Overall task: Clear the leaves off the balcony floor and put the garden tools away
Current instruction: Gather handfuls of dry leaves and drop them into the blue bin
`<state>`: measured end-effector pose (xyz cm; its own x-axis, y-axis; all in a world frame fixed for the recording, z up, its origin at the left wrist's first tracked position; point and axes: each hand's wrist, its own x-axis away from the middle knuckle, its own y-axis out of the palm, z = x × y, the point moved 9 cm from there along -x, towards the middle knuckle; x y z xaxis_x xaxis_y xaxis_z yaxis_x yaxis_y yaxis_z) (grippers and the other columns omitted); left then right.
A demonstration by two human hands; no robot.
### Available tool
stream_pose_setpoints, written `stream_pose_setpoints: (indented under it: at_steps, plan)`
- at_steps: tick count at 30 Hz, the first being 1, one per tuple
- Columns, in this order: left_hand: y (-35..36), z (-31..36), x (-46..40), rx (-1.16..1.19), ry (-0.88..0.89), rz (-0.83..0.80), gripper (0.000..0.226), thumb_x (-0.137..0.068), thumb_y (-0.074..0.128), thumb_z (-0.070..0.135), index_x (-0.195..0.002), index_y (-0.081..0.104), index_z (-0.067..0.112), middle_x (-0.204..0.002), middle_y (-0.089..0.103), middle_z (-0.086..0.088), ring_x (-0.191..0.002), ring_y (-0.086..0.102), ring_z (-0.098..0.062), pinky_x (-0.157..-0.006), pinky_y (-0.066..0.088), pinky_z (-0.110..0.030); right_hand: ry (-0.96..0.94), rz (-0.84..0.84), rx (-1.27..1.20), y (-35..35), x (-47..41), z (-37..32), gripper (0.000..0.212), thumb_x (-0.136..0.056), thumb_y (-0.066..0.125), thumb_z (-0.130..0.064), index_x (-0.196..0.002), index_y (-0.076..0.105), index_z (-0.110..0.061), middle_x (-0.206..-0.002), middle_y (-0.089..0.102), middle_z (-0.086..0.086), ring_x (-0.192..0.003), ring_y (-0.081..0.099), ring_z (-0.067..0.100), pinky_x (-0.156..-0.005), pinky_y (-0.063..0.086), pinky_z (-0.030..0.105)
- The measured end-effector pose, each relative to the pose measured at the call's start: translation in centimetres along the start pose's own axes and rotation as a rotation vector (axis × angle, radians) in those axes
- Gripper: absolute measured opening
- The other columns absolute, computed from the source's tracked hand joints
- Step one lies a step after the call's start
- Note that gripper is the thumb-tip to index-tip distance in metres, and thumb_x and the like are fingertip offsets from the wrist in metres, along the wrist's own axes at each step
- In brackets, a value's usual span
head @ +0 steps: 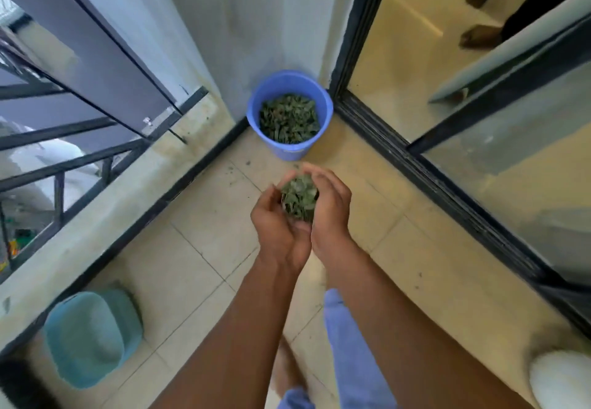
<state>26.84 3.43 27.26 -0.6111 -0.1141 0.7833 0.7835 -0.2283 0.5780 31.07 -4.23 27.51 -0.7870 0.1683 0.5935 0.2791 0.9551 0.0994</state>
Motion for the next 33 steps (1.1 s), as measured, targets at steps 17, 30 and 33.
stream_pose_setpoints:
  at_steps: [17,30,33]
  plan:
    - [12.8,6.7,-16.2,0.044,0.053,0.064,0.078,-0.102,0.043,0.049,-0.165,0.009,0.019,-0.171,0.013,-0.011,-0.156,0.017,-0.035,-0.125,0.020,-0.049,0.544,-0.244,-0.179,10.5,-19.9,-6.0,0.071,-0.106,0.040,-0.052,-0.161,0.025,-0.010,-0.165,0.030,0.017,-0.151,0.032,0.033,-0.122,0.024,0.045]
    - [12.0,4.8,-12.1,-0.983,0.194,0.191,0.027,-0.097,0.052,0.010,-0.116,0.070,0.012,-0.097,0.079,-0.002,-0.092,0.072,-0.020,-0.087,0.056,-0.036,0.332,-0.265,0.274,5.2,-18.3,-8.1,0.025,-0.102,0.058,-0.020,-0.122,0.067,-0.007,-0.115,0.072,0.015,-0.094,0.070,0.028,-0.076,0.057,0.037]
    - [11.5,3.1,-10.1,-1.197,0.172,0.102,0.029,-0.098,0.047,0.005,-0.115,0.071,0.006,-0.104,0.077,-0.010,-0.086,0.068,-0.020,-0.082,0.054,-0.035,0.223,-0.228,0.373,2.2,-16.6,-8.2,0.018,-0.099,0.059,-0.018,-0.109,0.072,-0.012,-0.105,0.076,0.014,-0.096,0.074,0.032,-0.088,0.059,0.047]
